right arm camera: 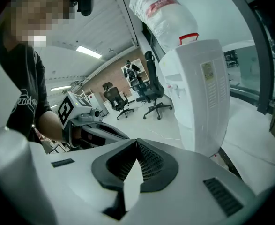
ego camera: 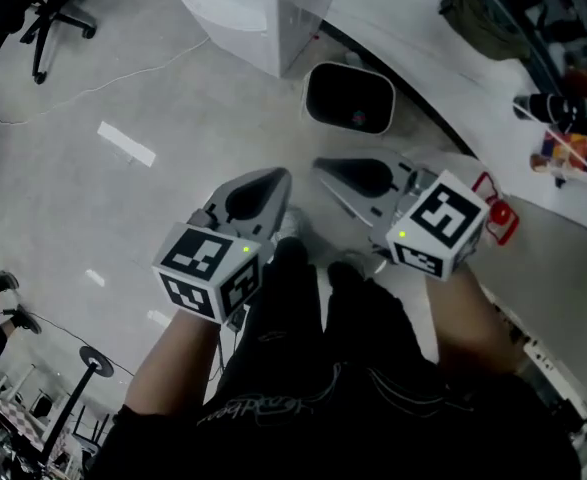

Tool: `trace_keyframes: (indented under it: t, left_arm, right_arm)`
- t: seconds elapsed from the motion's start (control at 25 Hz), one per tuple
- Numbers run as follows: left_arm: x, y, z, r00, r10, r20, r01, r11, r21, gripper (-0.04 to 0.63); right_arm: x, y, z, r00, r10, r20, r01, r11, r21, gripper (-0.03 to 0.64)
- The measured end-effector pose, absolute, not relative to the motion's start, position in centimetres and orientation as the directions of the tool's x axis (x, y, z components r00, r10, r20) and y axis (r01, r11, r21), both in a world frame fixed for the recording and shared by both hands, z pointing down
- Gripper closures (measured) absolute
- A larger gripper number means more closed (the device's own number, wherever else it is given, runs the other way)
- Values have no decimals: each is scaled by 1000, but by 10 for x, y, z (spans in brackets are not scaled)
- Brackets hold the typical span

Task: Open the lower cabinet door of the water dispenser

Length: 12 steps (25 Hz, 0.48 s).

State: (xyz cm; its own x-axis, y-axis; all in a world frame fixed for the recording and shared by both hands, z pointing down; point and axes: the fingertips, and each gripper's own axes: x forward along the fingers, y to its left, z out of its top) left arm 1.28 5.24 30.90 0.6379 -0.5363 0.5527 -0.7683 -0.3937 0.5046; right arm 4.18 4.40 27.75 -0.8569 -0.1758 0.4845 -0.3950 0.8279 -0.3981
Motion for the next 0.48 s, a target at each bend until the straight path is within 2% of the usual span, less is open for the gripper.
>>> trace_keyframes:
  t: [0.48]
  left_arm:
    - [7, -10, 431, 544, -526, 654, -838, -303, 454, 595]
  right_arm:
    - [65, -24, 398, -801, -293, 522, -552, 698, -456, 603]
